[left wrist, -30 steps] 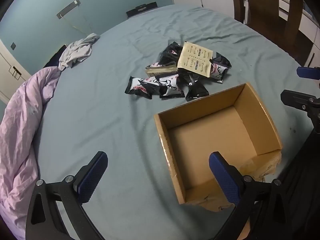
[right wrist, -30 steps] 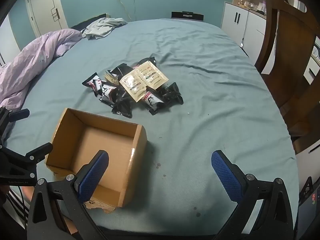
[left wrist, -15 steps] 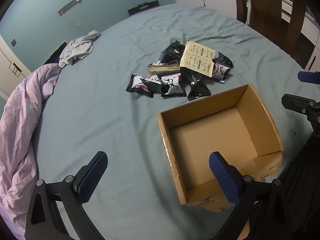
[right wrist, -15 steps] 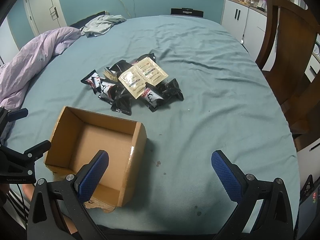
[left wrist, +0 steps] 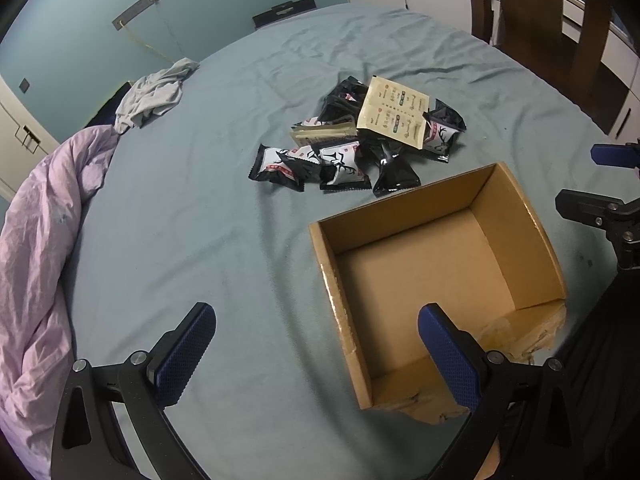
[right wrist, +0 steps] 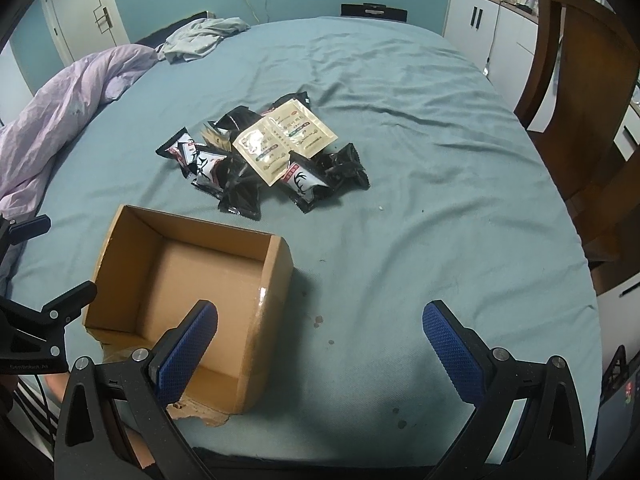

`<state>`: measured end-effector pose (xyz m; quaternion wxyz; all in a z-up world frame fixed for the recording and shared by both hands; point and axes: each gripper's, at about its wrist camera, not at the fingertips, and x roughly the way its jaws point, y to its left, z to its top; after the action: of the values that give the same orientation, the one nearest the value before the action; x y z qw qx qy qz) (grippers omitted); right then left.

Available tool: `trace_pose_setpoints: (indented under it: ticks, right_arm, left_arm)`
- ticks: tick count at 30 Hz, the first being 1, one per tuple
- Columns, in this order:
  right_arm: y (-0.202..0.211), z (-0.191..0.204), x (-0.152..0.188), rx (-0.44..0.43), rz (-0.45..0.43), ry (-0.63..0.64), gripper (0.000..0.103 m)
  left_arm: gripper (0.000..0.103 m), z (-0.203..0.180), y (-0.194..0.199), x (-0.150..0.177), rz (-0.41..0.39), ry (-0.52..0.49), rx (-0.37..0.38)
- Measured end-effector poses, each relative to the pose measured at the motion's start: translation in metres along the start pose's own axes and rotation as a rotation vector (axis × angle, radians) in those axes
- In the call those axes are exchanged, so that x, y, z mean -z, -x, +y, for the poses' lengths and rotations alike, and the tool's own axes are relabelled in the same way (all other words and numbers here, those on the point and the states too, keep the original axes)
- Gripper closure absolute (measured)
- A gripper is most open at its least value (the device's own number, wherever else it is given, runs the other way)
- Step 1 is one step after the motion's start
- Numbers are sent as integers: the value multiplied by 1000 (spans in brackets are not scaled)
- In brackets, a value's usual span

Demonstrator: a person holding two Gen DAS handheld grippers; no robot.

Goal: Organize snacks

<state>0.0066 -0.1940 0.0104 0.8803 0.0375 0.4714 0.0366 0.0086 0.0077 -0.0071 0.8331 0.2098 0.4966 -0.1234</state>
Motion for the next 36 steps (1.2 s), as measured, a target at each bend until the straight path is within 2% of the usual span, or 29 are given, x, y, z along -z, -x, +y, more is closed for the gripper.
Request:
trace_pose_setpoints:
  ticks: [14,20,25,36]
  right_arm:
    - [1,-4,0,-7,-12,-26,0]
    - [-4,-14,-4,-49,2,-74,0]
    - [-17,-25,-19,-91,20,-110,0]
    - [-66,-31,-57,35,49,-103,0]
  left_arm:
    - [0,-3,-5,0,18,-4,5]
    - [0,-4,-6,0,22,-6,6]
    - [0,-4,-8,0,26,-10,8]
    - [0,-8,-9,-3,26,-20,25]
